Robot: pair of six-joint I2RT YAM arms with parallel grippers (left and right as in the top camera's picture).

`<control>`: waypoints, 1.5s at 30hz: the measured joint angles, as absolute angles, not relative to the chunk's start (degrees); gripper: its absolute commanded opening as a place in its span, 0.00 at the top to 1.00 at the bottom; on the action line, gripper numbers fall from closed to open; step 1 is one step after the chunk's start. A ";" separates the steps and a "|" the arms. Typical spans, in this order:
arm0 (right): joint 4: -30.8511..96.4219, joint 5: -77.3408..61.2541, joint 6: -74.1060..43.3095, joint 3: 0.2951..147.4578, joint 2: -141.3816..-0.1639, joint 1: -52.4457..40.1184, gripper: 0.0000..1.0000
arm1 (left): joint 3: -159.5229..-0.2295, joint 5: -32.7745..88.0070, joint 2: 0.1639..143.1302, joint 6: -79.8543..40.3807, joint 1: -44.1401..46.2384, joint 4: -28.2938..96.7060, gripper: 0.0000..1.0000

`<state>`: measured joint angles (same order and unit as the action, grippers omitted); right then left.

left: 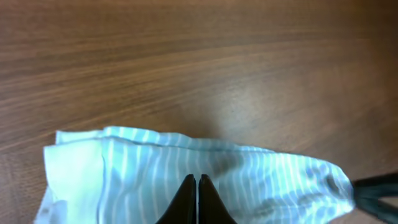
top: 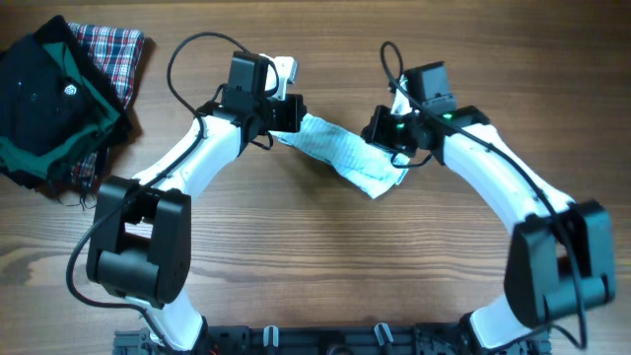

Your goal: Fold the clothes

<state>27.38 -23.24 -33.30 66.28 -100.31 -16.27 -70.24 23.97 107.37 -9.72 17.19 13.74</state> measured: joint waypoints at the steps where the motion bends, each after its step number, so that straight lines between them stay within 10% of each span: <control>1: 27.20 -23.59 -33.43 66.28 -101.54 -16.51 0.96 | -70.24 24.12 107.37 -9.72 17.19 13.98 0.96; 45: 38.85 -15.22 -33.87 66.28 -107.81 -17.96 0.96 | -70.26 16.29 114.65 -9.72 17.19 17.82 0.96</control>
